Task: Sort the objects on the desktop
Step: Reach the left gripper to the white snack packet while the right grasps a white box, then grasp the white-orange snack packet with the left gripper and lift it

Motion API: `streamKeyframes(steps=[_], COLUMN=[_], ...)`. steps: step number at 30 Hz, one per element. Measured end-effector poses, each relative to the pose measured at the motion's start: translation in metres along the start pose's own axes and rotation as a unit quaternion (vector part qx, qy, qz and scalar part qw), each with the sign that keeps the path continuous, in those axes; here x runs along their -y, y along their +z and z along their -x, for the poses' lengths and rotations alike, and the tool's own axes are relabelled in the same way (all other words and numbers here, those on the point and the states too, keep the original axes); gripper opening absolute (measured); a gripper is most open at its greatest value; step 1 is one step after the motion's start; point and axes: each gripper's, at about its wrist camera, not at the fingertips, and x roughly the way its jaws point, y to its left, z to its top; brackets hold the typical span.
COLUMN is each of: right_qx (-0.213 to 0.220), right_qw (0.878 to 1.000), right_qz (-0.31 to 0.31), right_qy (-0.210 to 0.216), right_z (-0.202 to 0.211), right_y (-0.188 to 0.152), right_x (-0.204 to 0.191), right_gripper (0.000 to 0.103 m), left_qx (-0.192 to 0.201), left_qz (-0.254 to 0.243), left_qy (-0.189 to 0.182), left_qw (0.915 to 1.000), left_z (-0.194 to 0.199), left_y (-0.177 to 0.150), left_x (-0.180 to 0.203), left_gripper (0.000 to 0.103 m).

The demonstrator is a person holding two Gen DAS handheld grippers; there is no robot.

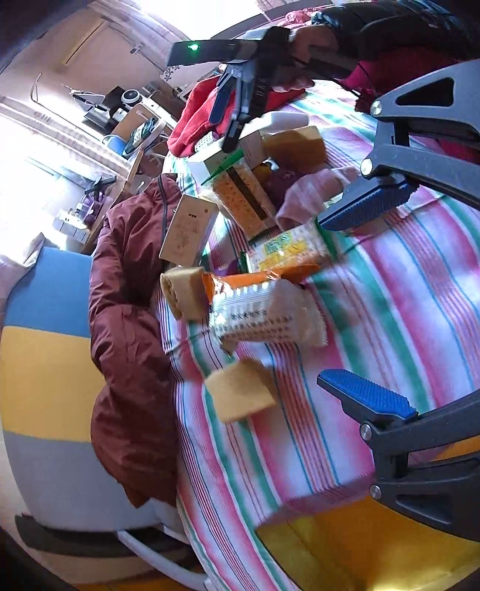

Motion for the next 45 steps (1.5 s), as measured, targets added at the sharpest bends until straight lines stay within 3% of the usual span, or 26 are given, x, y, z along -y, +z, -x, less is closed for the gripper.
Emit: streamKeyframes(steps=[7, 20, 22, 25, 26, 27, 33, 45], right_qx=[-0.003, 0.000, -0.003, -0.014, -0.017, -0.021, -0.020, 0.049], right_qw=[1.000, 0.999, 0.998, 0.998, 0.998, 0.998, 0.999, 0.998], right_qz=[0.023, 0.039, 0.045, 0.044, 0.046, 0.046, 0.031, -0.028], right_qy=[-0.021, -0.031, -0.038, -0.031, -0.030, -0.028, -0.028, 0.021], right_z=[-0.007, -0.019, -0.022, -0.024, -0.024, -0.024, -0.017, 0.014], right_y=[0.001, 0.007, 0.006, 0.004, 0.002, 0.000, -0.007, 0.004], right_x=[-0.002, -0.005, -0.007, -0.007, -0.007, -0.008, -0.003, 0.010], right_gripper=[0.103, 0.102, 0.099, 0.085, 0.080, 0.068, 0.056, 0.054], left_qx=[-0.008, -0.045, -0.046, -0.046, -0.047, -0.048, -0.032, 0.036], left_qz=[0.000, -0.008, -0.012, -0.020, -0.024, -0.028, -0.021, 0.007], left_qy=[-0.013, 0.012, 0.015, 0.017, 0.022, 0.023, 0.017, 0.012], left_qw=[0.9999, 0.9989, 0.9987, 0.9986, 0.9984, 0.9982, 0.9991, 0.9992], left_z=[-0.032, -0.092, -0.097, -0.101, -0.103, -0.105, -0.096, -0.012], left_y=[0.025, 0.048, 0.050, 0.051, 0.051, 0.051, 0.042, 0.013], left_x=[0.001, 0.001, 0.001, 0.001, 0.001, 0.002, 0.001, 0.001], left_gripper=[0.079, 0.080, 0.078, 0.073, 0.066, 0.064, 0.062, 0.062])
